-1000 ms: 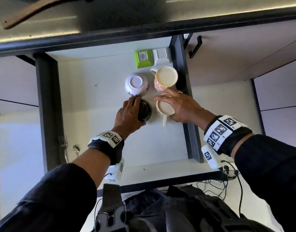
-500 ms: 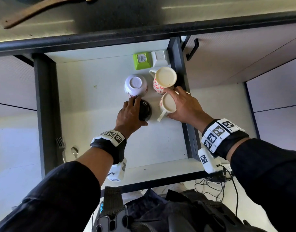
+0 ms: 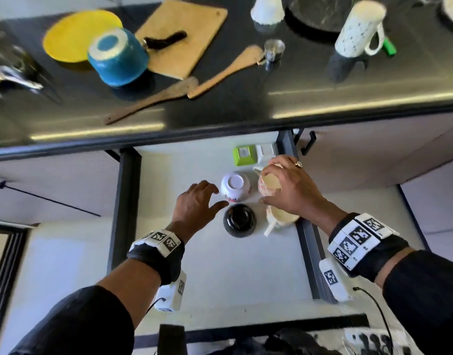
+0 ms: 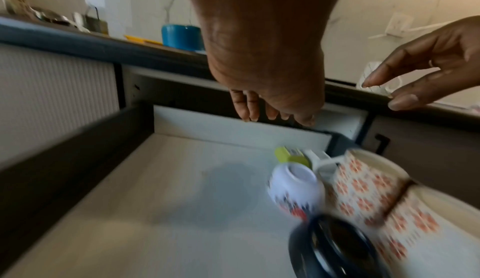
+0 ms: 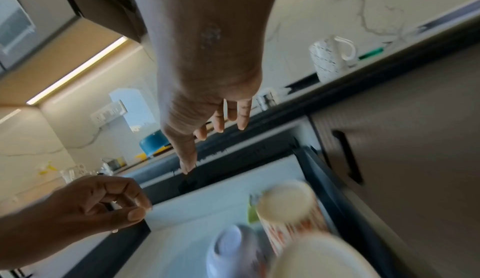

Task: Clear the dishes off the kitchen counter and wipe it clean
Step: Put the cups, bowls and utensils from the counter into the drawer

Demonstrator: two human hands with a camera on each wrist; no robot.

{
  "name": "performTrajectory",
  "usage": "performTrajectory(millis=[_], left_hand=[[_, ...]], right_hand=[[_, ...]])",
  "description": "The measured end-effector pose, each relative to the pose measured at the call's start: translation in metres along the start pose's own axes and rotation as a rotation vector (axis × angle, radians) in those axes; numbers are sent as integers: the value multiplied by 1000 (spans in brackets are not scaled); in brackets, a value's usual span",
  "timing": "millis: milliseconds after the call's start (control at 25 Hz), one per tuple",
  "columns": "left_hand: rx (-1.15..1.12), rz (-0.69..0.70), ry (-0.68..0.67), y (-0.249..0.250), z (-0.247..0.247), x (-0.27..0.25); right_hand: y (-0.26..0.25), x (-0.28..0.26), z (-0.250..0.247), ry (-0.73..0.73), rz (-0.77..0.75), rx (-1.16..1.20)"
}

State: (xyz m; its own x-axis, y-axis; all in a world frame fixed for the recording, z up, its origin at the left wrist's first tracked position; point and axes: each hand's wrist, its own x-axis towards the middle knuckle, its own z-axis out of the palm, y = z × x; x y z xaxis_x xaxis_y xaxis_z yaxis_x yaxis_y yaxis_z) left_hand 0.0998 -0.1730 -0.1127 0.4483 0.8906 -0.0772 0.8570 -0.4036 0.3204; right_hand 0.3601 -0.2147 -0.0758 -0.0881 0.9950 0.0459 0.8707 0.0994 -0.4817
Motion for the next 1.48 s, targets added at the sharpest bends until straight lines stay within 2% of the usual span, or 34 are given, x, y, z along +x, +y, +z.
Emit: performTrajectory(millis=[160,280,400,480,640,720,760,840,920,1000,1040,1120,1200,1240,1320,1480], left_hand=[[15,18,204,-28,-64,36],[-57,19,324,-54,-99,62],[-83,4,330,-86,-110,74],[-74,-56,305,-114,-114,82],[-75,-142,283,-155,-129,104],[-51,-162,265,-167,-136,118],[-42,-178,250,-173,-137,126],[-25,-218,211,-182,-138,138],[-2,-230,201,-187,-136,146],[18,-221,231,-188,-133,149],[3,-218,247,-187,-133,150],[-80,-244,231,-185,-135,152],[-165,-275,158,-182,-139,154],[-185,-262,126,-179,-140,152],[-243,-221,140,-174,-137,141],[-520,-231,286,-155,-122,91]], right_hand=[[-31,88,-29,86,-95,94],[-53,149,-31,100,-81,80],[-58,188,-19,33,48,26],[-63,210,-13,-38,123,-15],[-79,249,-2,-181,182,-258],[-80,259,6,-261,247,-261],[-79,262,13,-257,266,-236],[-77,258,27,-111,237,-165],[-77,248,38,151,145,-138],[-78,238,40,335,125,-174],[-80,237,38,379,173,-165],[-87,245,27,409,411,-24],[-93,261,17,325,676,113],[-95,266,13,250,756,139],[-92,271,9,146,813,174],[-86,255,4,34,816,213]])
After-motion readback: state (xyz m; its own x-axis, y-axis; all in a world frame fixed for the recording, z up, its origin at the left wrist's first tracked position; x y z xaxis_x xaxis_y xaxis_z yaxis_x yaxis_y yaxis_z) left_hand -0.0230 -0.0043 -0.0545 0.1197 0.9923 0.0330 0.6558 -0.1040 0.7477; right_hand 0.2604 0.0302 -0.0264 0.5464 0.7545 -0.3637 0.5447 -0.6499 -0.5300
